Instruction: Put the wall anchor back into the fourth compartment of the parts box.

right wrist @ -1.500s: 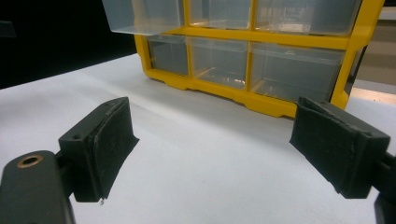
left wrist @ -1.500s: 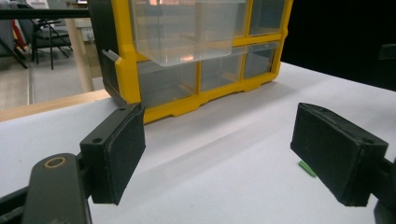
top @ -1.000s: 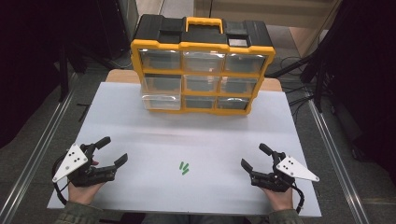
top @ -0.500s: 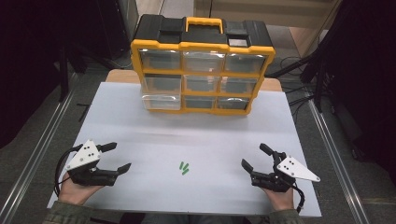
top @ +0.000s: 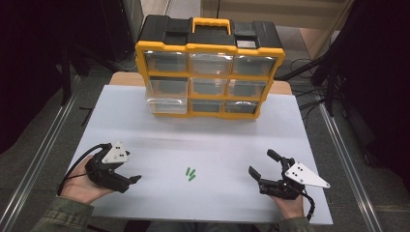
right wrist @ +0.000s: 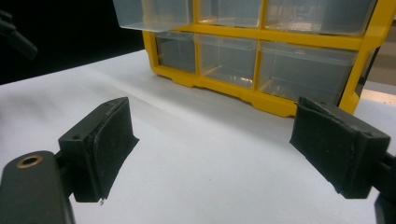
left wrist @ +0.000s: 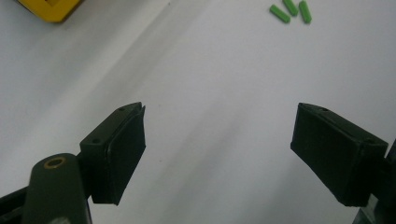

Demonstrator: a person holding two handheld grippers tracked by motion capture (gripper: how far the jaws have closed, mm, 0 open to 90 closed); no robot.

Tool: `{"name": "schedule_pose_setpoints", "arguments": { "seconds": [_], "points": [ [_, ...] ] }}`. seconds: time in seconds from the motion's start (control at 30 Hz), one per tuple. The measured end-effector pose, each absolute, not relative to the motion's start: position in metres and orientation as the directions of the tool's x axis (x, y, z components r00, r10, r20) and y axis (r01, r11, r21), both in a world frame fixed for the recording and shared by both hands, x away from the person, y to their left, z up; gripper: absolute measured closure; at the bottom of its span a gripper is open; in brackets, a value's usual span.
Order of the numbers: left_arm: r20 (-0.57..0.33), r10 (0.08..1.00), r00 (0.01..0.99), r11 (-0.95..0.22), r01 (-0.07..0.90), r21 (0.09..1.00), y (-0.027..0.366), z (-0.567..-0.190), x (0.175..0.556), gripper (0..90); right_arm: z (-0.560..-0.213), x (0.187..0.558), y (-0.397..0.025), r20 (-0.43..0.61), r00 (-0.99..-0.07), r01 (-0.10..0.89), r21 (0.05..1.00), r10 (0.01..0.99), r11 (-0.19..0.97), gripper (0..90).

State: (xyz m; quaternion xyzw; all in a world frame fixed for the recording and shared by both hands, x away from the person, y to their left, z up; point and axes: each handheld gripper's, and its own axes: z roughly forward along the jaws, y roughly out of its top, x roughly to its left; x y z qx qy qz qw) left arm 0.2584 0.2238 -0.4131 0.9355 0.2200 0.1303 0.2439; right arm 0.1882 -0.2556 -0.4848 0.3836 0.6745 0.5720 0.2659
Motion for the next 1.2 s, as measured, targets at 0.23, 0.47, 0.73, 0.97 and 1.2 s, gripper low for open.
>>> {"name": "schedule_pose_setpoints", "arguments": {
  "seconds": [0.23,0.47,0.73,0.97,1.2],
  "points": [
    [0.139,0.429,0.893,-0.85,0.346,0.398,0.215,-0.419,0.264,17.3,-0.486,0.19,-0.253,0.062,-0.574,0.215,0.974,0.816,0.077,13.6],
    [0.126,0.38,0.916,-0.897,0.331,0.294,0.205,-0.416,0.27,17.4,-0.487,0.19,-0.251,0.064,-0.579,0.224,0.971,0.813,0.083,13.5],
    [0.143,0.35,0.926,-0.926,0.318,0.205,0.191,-0.408,0.279,17.4,-0.486,0.19,-0.252,0.07,-0.576,0.226,0.971,0.815,0.076,13.5],
    [0.151,0.353,0.924,-0.928,0.325,0.18,0.182,-0.414,0.283,17.4,-0.486,0.19,-0.252,0.076,-0.577,0.226,0.972,0.813,0.07,13.5],
    [0.151,0.345,0.927,-0.931,0.318,0.178,0.164,-0.417,0.288,17.4,-0.486,0.189,-0.253,0.075,-0.576,0.225,0.972,0.814,0.07,13.5]
  ]
}}
